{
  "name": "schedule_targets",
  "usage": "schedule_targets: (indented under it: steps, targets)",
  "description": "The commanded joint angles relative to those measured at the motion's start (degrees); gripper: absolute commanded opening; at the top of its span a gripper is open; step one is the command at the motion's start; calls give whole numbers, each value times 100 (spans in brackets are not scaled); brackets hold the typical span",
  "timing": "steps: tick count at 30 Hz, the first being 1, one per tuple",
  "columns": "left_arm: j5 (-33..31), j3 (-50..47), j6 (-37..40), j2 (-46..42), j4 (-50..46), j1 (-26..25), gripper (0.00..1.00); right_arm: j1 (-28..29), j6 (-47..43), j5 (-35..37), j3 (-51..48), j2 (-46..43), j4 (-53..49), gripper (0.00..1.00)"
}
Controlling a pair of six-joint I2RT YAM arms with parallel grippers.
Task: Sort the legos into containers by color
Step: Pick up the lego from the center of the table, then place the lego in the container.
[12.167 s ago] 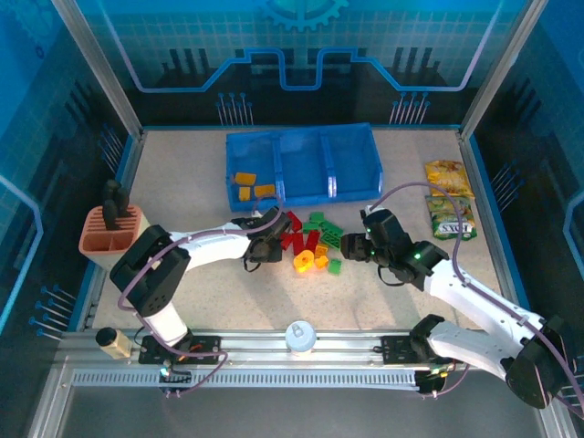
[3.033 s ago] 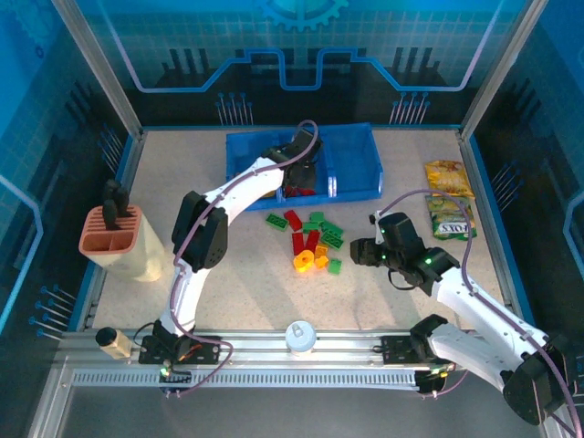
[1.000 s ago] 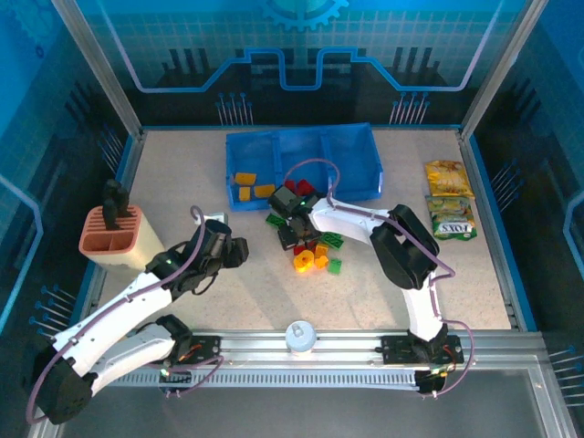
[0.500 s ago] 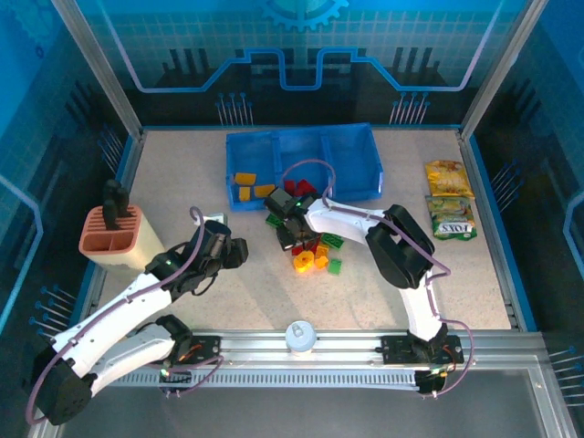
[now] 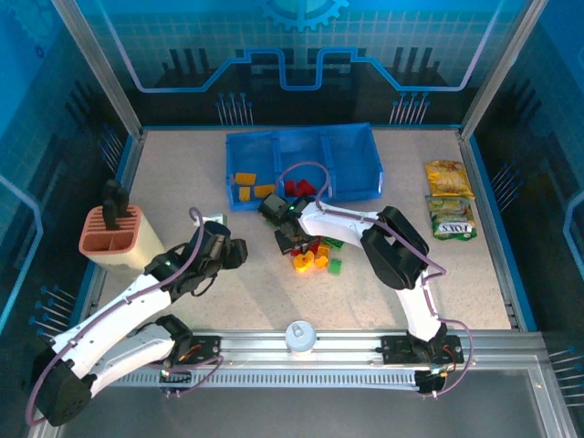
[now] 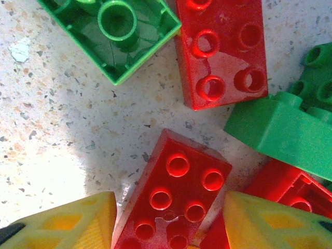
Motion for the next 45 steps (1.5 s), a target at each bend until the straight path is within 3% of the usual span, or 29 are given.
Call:
schedule_targets:
  steps: [1, 9, 16, 21, 28, 33, 45]
  targets:
    - [-127, -96, -39, -77, -66, -30, 57, 64, 167, -180, -60, 268, -51, 57]
    - [-119, -141, -31, -71, -13, -28, 57, 51, 117, -457, 0, 376, 41, 51]
    - [-137, -116, -4, -52, 0, -28, 57, 60, 79, -353, -44, 24, 30, 29]
    - [-154, -49, 63, -47, 18, -28, 57, -80, -186, -164, 66, -639, -46, 28]
    - [238, -117, 264, -309, 374, -72, 57, -1036, -611, -184, 363, -1274, -12, 32]
    - [317, -226, 224, -275, 589, -334, 57, -1662, -747, -822, 1015, -738, 53, 32]
    - [62, -281, 74, -337, 330, -918, 57, -1845, -1045, -722, 3665, 1243, -858, 34]
